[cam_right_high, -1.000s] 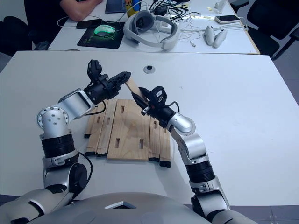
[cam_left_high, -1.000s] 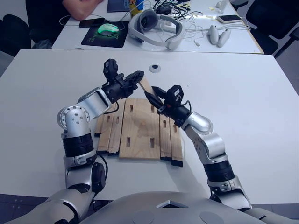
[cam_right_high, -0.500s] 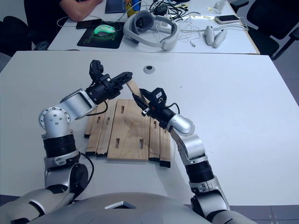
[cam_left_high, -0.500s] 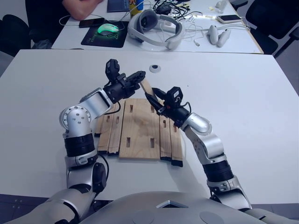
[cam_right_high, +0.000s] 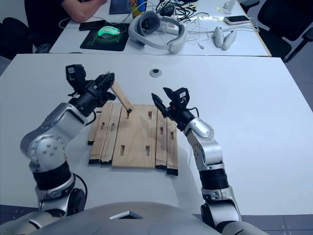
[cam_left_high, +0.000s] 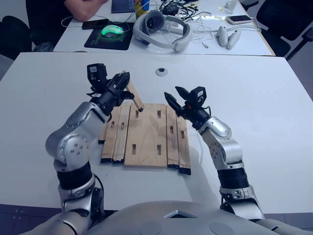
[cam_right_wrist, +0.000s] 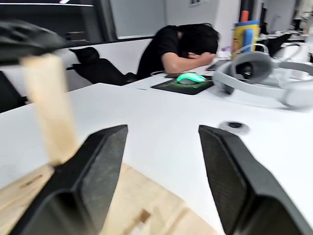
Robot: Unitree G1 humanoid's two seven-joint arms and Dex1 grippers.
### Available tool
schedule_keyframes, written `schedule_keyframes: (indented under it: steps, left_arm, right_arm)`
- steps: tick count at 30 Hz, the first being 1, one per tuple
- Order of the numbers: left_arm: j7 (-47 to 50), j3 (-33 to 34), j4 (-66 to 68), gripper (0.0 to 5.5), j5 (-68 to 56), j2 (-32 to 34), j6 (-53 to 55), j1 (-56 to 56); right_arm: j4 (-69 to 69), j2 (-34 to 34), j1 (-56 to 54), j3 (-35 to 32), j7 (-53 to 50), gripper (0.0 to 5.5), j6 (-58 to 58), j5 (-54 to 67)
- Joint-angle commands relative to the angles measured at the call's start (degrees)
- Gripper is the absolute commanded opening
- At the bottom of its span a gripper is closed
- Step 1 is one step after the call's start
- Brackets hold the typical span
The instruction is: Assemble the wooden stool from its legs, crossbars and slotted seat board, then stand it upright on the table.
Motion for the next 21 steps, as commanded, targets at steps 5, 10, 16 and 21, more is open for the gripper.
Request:
schedule_keyframes:
  steps: [5, 10, 16, 21]
  left_arm:
    - [-2.96, -8.90, -5.55, 0.44, 14.48, 3.42, -13.81, 17.62]
    - [-4.41, -9.43, -1.42, 0.44, 20.27, 1.85, -24.01, 20.97]
    - [-5.06, -8.57, 0.56, 0.44, 22.27, 0.42, -27.27, 22.11]
    - [-5.09, -8.28, 0.86, 0.44, 22.37, -0.59, -27.00, 22.67]
  right_arm:
    - [5.02, 0.42, 1.35, -1.15, -3.33, 2.69, -1.88, -2.76]
    - [5.72, 0.74, 0.98, -0.49, -2.94, 2.69, -2.01, -3.09]
    - [6.08, 1.01, 0.96, 0.02, -2.87, 2.69, -1.93, -3.33]
    - [6.92, 1.10, 0.31, 0.44, -2.94, 2.69, -2.08, -3.50]
